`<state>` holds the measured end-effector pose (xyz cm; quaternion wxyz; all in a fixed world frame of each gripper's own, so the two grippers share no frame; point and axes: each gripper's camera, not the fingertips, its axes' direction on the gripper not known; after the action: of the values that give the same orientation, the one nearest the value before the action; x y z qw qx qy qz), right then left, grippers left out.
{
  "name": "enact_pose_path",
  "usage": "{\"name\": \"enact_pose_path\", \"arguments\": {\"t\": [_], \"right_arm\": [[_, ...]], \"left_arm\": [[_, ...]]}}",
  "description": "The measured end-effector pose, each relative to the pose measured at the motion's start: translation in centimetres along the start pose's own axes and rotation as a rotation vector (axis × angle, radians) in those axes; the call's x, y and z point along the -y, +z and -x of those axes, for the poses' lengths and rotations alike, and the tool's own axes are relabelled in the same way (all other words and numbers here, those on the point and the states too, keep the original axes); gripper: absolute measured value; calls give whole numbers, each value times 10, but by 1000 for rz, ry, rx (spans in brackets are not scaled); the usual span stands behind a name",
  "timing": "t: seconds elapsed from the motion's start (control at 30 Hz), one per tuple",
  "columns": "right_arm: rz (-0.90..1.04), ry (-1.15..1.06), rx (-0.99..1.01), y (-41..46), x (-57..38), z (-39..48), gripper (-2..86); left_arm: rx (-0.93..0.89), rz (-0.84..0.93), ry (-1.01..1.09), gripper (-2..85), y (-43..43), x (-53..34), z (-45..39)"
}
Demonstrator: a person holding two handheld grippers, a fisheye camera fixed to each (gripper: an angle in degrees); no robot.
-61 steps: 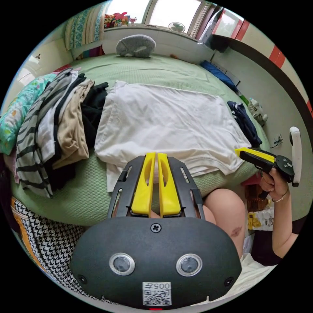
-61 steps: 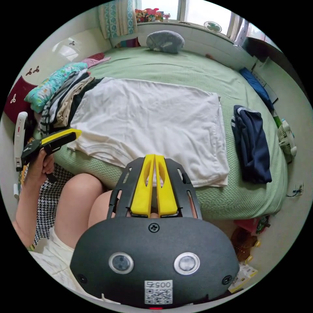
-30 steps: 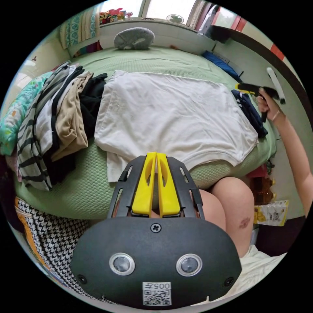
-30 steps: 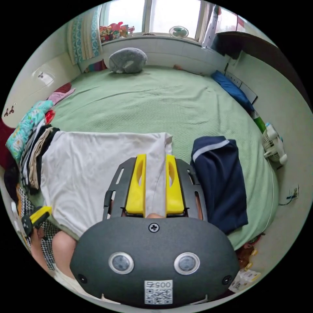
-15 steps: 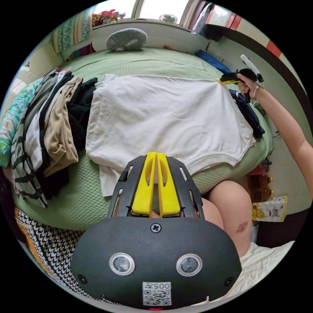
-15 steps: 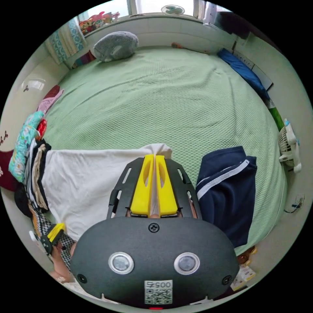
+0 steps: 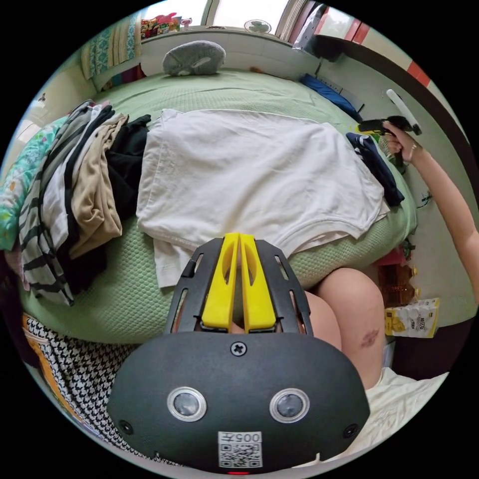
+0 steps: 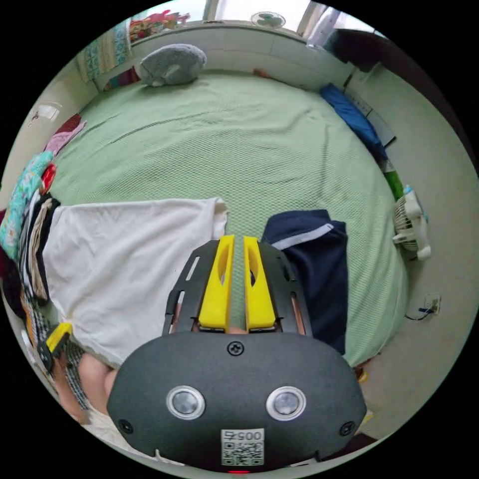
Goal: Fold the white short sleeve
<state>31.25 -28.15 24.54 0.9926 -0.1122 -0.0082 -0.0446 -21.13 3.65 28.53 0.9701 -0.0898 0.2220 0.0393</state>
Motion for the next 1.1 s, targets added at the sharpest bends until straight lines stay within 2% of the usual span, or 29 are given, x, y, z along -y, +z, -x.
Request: {"name": "enact_pose_path", "arguments": {"t": [0.17, 0.3, 0.5, 0.7, 0.83, 1.0, 1.1], "right_arm": [[-54, -105, -15, -32, -77, 40, 47], [8, -87, -19, -11, -121, 55, 61], [87, -51, -112, 21, -131, 63, 56], [124, -54, -12, 3, -129, 61, -5], [99, 4, 53, -17, -135, 42, -11], [175, 111, 124, 12, -149, 25, -10], [154, 137, 128, 13, -156, 26, -4]], "left_arm": [[12, 4, -12, -6, -9, -3, 4], [50, 39, 5, -6, -3, -4, 4], [81, 69, 28, -6, 8, -5, 2], [69, 80, 22, -6, 8, -3, 1], [66, 82, 33, -6, 9, -4, -1], [54, 75, 26, -6, 8, -7, 1], [37, 66, 15, -4, 2, -10, 6]]}}
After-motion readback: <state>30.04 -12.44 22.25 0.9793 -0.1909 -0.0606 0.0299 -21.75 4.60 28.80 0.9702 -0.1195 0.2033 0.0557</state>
